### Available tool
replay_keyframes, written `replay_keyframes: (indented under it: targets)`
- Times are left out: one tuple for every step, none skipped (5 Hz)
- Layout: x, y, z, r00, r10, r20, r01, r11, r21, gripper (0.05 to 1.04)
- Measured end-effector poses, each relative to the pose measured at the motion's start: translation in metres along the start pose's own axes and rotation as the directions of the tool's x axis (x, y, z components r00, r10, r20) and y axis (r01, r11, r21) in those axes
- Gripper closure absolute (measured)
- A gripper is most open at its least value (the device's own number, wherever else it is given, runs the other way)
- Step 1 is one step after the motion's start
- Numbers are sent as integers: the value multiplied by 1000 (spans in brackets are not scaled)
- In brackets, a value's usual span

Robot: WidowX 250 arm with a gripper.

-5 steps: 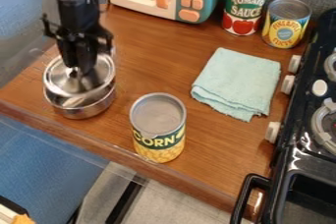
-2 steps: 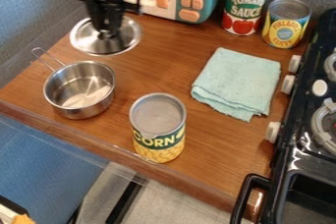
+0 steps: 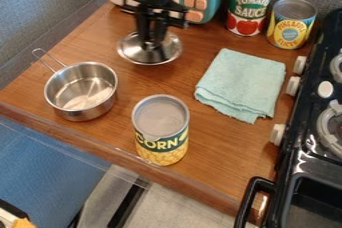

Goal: Open the lid of the pot and put it in the table

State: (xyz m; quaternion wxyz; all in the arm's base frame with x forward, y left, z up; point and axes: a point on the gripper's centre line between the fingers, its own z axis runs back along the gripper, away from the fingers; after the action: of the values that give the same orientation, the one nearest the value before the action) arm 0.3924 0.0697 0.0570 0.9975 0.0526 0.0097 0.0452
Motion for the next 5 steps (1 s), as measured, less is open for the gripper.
replay_keyframes:
  targets:
    - [5, -17, -9, 999, -36, -14, 36, 999, -3, 804]
    - [6, -22, -15, 998, -54, -18, 54, 999, -6, 804]
    - [6, -28, -19, 998, -63, -7, 63, 998, -11, 765]
    - [3, -28, -21, 998, -59, -16, 59, 998, -14, 477]
    - [-1, -26, -7, 999, -41, 31, 41, 999, 0, 161]
